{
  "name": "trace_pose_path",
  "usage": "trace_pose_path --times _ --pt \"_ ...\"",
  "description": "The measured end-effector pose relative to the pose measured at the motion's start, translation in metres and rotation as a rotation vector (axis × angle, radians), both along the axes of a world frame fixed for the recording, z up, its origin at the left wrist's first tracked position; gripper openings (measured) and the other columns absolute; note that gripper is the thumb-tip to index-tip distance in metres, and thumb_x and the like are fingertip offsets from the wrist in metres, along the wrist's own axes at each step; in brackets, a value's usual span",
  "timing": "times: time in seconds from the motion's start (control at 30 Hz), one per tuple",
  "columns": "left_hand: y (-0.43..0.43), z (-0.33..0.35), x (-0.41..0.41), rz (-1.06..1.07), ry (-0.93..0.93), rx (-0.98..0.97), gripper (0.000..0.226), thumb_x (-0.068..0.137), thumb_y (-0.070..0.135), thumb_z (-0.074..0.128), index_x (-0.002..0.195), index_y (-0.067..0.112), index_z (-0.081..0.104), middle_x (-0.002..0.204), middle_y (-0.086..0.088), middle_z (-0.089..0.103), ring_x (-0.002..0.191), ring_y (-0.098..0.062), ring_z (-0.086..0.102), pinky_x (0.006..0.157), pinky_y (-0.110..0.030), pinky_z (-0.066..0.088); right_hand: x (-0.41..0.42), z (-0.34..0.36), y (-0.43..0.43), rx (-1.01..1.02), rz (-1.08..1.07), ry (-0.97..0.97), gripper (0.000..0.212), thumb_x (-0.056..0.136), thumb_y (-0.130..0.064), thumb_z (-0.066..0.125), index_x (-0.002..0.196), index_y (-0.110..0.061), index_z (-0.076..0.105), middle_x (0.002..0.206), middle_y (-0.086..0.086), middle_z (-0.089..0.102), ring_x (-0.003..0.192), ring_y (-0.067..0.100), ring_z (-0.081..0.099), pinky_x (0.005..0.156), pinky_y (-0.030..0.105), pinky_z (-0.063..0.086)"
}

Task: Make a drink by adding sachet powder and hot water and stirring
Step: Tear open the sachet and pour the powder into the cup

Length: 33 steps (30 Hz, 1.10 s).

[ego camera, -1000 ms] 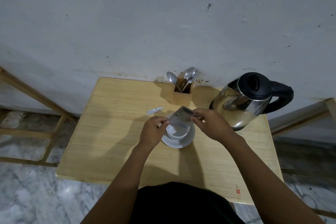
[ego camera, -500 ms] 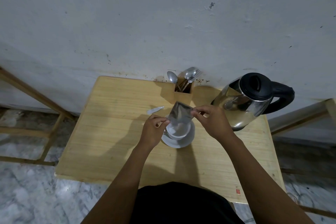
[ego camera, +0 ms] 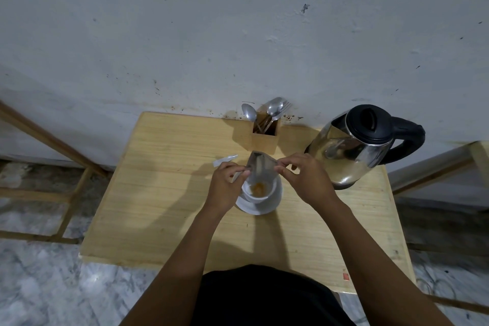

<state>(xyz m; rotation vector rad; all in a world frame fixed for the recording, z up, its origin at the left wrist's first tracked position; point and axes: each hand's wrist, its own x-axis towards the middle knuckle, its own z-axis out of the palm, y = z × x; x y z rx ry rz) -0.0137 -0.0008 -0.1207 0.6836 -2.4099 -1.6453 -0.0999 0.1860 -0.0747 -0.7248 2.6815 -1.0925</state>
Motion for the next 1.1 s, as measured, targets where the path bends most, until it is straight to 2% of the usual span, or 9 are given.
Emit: trace_pose_path --times 0.13,0.23,0.33,0.5,0.63,0.73,0.87,0.97,1.1 --pt "-0.0015 0.0003 -0.0002 0.012 0.007 -0.004 0.014 0.087 0.017 0.067 0.098 0.012 0.074 0.099 0.005 0.058 0.089 0.004 0.056 0.071 0.003 0.038 -0.0011 0.0006 0.0048 -0.056 -0.019 -0.083 0.013 0.083 -0.027 0.076 0.095 -0.031 0.076 0.081 -0.026 0.065 0.078 -0.001 0.054 0.069 0.018 0.042" --pt "-0.0021 0.0002 -0.0002 0.017 0.008 -0.006 0.015 0.087 0.016 0.067 0.099 0.01 0.074 0.101 0.0 0.059 0.09 -0.001 0.056 0.071 0.003 0.038 -0.0032 -0.0007 0.0076 -0.08 -0.009 -0.149 0.017 0.083 -0.023 0.076 0.098 -0.031 0.076 0.086 -0.02 0.07 0.08 0.003 0.058 0.072 0.024 0.049" --pt "-0.0023 0.001 -0.0002 0.013 -0.001 -0.002 0.014 0.087 0.017 0.066 0.098 0.011 0.074 0.103 0.0 0.059 0.091 -0.003 0.056 0.07 0.003 0.038 -0.003 0.0003 0.0063 -0.089 -0.015 -0.181 0.016 0.083 -0.022 0.076 0.096 -0.03 0.076 0.085 -0.016 0.072 0.077 0.002 0.059 0.07 0.022 0.05" --pt "-0.0021 0.0038 -0.0006 -0.01 -0.003 0.015 0.016 0.088 0.017 0.065 0.101 0.012 0.074 0.102 0.002 0.057 0.09 0.004 0.055 0.071 0.003 0.038 -0.0014 0.0002 0.0026 -0.098 -0.098 -0.142 0.014 0.081 -0.028 0.078 0.084 -0.041 0.073 0.079 -0.016 0.072 0.074 0.004 0.062 0.067 0.028 0.053" --pt "-0.0043 0.0058 -0.0009 -0.002 0.002 0.005 0.017 0.088 0.016 0.065 0.102 0.009 0.073 0.103 0.001 0.057 0.091 -0.004 0.055 0.07 0.003 0.039 -0.0026 0.0012 0.0026 -0.114 -0.104 -0.152 0.007 0.081 -0.031 0.078 0.086 -0.035 0.078 0.075 -0.022 0.07 0.07 0.002 0.06 0.063 0.021 0.048" --pt "-0.005 0.007 -0.0003 0.002 0.006 0.013 0.015 0.089 0.016 0.064 0.099 0.01 0.073 0.104 0.001 0.058 0.094 -0.009 0.054 0.07 0.003 0.039 -0.0032 0.0022 0.0042 -0.152 -0.083 -0.137 0.011 0.085 -0.031 0.074 0.094 -0.03 0.079 0.081 -0.021 0.071 0.073 0.004 0.061 0.067 0.021 0.048" --pt "-0.0036 0.0078 -0.0011 -0.006 0.006 0.015 0.014 0.089 0.016 0.064 0.098 0.011 0.073 0.1 0.006 0.057 0.091 -0.002 0.055 0.07 0.002 0.039 -0.0026 -0.0025 0.0045 -0.139 -0.079 -0.065 0.012 0.087 -0.029 0.072 0.097 -0.032 0.078 0.086 -0.018 0.071 0.075 0.006 0.06 0.068 0.025 0.048" --pt "-0.002 0.0078 -0.001 0.002 0.006 0.021 0.016 0.089 0.016 0.065 0.1 0.009 0.073 0.099 0.006 0.056 0.086 0.003 0.054 0.07 0.002 0.04 -0.0028 -0.0037 0.004 -0.142 -0.087 -0.078 0.01 0.085 -0.03 0.074 0.094 -0.033 0.078 0.086 -0.018 0.071 0.073 0.005 0.06 0.066 0.025 0.047" --pt "-0.002 0.0082 -0.0017 -0.009 0.008 0.032 0.014 0.088 0.017 0.065 0.099 0.012 0.074 0.096 0.012 0.056 0.086 -0.001 0.056 0.07 0.0 0.041 -0.002 0.0003 0.0032 -0.121 -0.119 -0.086 0.006 0.084 -0.034 0.074 0.088 -0.036 0.077 0.083 -0.021 0.071 0.073 0.004 0.06 0.065 0.023 0.048"
